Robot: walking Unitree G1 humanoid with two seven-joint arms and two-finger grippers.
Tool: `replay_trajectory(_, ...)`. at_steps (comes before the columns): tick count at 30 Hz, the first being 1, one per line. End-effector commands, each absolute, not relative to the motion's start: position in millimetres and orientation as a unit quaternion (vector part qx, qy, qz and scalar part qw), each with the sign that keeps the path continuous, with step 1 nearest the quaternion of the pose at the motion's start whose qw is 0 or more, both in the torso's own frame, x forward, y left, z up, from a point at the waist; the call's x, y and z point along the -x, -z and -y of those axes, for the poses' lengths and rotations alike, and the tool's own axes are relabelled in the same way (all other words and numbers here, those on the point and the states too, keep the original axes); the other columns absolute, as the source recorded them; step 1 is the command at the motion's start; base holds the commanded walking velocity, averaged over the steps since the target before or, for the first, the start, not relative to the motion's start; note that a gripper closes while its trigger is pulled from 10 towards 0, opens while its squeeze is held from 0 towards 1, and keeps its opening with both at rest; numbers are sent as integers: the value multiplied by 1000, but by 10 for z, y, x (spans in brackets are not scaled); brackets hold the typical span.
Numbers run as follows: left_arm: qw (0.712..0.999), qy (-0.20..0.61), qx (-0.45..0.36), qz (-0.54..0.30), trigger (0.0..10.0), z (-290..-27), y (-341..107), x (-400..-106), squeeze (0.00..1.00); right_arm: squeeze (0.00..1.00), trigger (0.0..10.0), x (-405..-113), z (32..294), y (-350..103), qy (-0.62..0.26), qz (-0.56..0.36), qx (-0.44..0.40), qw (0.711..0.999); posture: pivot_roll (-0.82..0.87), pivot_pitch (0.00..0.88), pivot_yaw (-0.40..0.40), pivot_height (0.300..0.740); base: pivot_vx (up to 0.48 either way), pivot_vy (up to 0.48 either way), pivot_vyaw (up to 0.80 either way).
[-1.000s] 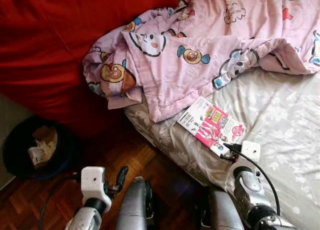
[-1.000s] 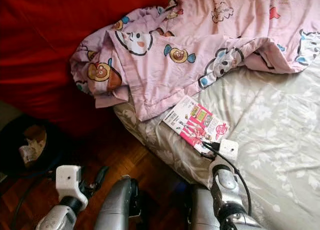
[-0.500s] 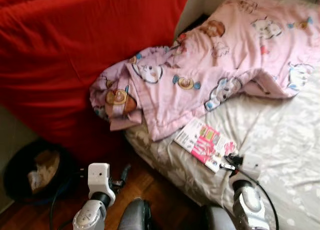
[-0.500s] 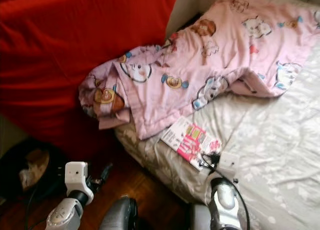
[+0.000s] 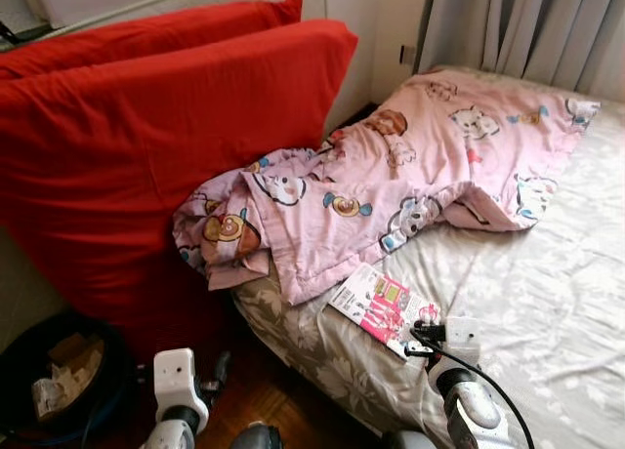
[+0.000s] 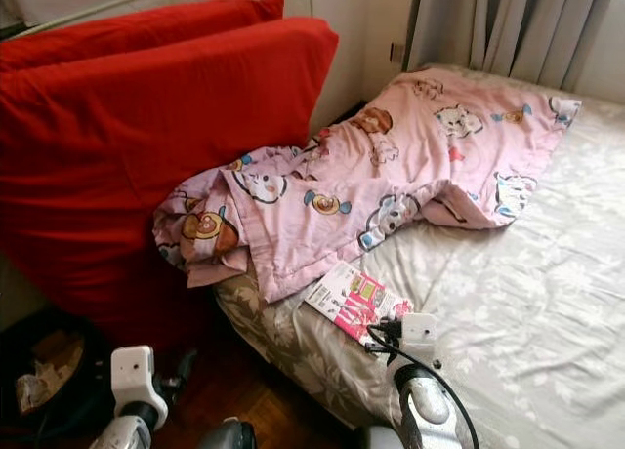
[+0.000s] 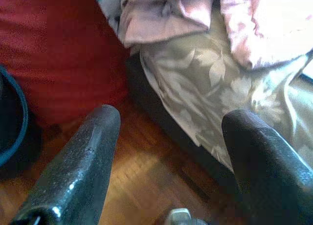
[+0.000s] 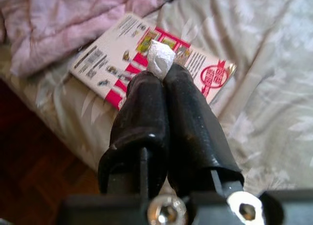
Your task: Clean up the room
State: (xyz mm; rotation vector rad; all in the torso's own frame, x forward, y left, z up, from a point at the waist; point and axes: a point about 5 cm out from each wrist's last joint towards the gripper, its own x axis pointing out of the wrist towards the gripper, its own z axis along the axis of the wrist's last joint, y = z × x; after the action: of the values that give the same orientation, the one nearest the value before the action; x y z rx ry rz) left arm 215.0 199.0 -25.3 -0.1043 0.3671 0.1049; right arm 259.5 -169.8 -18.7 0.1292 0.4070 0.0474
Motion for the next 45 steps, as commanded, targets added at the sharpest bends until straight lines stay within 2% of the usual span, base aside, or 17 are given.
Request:
replay_trajectory(1, 980, -61, 46, -185, 10000, -2022, 265, -2185, 0, 0, 10000, -2593, 1702, 225, -18, -222, -62, 973, -64, 0, 40, 693, 0, 0, 0)
replay_trajectory(10, 964, -72, 53, -249, 10000, -2063, 463, -2098, 0, 0, 10000, -2476, 1720, 377, -2, -276, -65, 959, -55, 24, 34, 740, 0, 0, 0)
replay_trajectory(19, 937, -67, 29, -342, 10000, -2050, 687, -1907, 0, 0, 10000, -2220, 1767, 593, 24, -346, -72, 935, -59, 35, 48, 740, 0, 0, 0)
replay_trajectory(27, 927, -71, 41, -366, 10000, -2038, 739, -1854, 0, 0, 10000, -1977, 1838, 741, 41, -392, -65, 917, -59, 42, 44, 740, 0, 0, 0)
replay_trajectory(36, 915, -89, 45, -392, 10000, -2117, 800, -1729, 0, 0, 10000, -1905, 1922, 769, 44, -402, -54, 913, -60, 60, 37, 740, 0, 0, 0)
replay_trajectory(45, 904, -98, 46, -413, 10000, -2145, 852, -1623, 0, 0, 10000, -1905, 1891, 776, 28, -408, -45, 911, -52, 77, 36, 740, 0, 310, 0)
